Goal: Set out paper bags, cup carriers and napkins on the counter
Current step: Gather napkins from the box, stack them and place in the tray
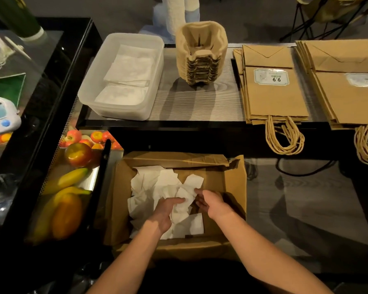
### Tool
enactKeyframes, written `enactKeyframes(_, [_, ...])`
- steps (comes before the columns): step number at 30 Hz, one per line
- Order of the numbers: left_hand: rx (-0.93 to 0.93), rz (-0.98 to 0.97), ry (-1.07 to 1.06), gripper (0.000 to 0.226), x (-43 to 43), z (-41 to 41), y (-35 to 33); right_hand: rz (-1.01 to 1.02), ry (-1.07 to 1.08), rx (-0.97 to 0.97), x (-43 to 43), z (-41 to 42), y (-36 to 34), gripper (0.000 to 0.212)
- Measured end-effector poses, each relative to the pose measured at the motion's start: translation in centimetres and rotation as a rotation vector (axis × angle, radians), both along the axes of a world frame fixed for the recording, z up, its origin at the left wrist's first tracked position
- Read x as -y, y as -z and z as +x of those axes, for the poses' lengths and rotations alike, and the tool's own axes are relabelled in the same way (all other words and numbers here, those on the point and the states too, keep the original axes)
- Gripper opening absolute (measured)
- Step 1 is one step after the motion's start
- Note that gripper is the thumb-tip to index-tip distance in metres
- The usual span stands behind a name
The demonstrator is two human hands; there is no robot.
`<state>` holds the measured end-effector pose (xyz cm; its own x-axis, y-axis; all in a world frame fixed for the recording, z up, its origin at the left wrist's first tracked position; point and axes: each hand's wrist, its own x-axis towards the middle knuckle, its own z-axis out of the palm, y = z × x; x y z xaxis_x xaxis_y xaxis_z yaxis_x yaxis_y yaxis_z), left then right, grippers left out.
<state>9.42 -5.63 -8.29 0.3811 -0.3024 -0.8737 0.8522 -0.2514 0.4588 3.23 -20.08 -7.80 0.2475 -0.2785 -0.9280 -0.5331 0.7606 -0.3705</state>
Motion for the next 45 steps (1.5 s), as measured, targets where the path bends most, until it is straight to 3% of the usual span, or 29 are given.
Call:
enactKeyframes(6, [-0.018,-0.033,-0.019,0.037,-0.2,0.8,-0.1,-0.107,0.017,0.178,-0.2,-0.1,-0.9,0.035])
enactKeyframes(11, [0.026,-0.014,0.039,0.04,0.1,0.8,0.0,-0.442,-0.416,0.274,-0.5,-1.0,-3.1,0.015])
enactKeyframes(14, [0.059,0.019,0.029,0.036,0.5,0.6,0.1,-0.585,-0.734,0.358,-0.4,-1.7,-4.0,0.024])
enactKeyframes(16, [0.042,-0.002,-0.018,0.031,0.6,0.4,-0.1,-0.594,-0.822,0.361,-0.2,-2.1,-4.1,0.03])
enactKeyframes(19, [0.038,-0.011,-0.02,0.03,0.7,0.4,-1.1,-0.483,-0.6,0.369,-0.1,-2.3,-3.9,0.029])
enactKeyframes(21, [0.059,-0.005,0.003,0.027,0.8,0.3,-1.2,-0.454,-0.458,0.351,-0.2,-2.1,-3.7,0.015])
enactKeyframes(22, [0.07,0.006,0.009,0.026,0.8,0.2,-1.4,-0.454,-0.461,0.335,-0.2,-2.0,-3.9,0.01])
enactKeyframes(25, [0.069,0.002,0.028,0.027,0.7,0.2,-1.3,-0.486,-0.641,0.264,-0.2,-1.7,-3.8,0.034])
enactKeyframes(28, [0.058,-0.045,0.032,0.027,0.5,0.0,-1.5,-0.49,-0.586,0.186,-0.2,-1.4,-3.7,0.042])
enactKeyframes(33, [0.056,-0.173,0.011,0.032,0.1,-0.4,-3.0,-0.505,-0.452,0.172,0.5,-1.5,-3.9,0.025])
enactKeyframes(36, [0.037,-0.204,0.034,0.044,-0.3,-0.1,-2.5,-0.564,-0.509,0.231,0.8,-1.6,-4.5,0.014])
enactKeyframes(40, [0.142,-0.129,0.13,0.108,0.5,0.0,-0.7,-0.596,-0.449,0.323,0.3,-1.5,-4.6,0.02])
enactKeyframes(42, [0.151,-0.119,0.094,0.11,0.5,0.1,0.3,-0.498,-0.359,0.328,0.0,-1.5,-4.4,0.03])
enactKeyframes(45, [0.128,-0.106,0.066,0.095,0.6,0.0,-1.7,-0.487,-0.351,0.265,-0.1,-1.6,-4.1,0.041])
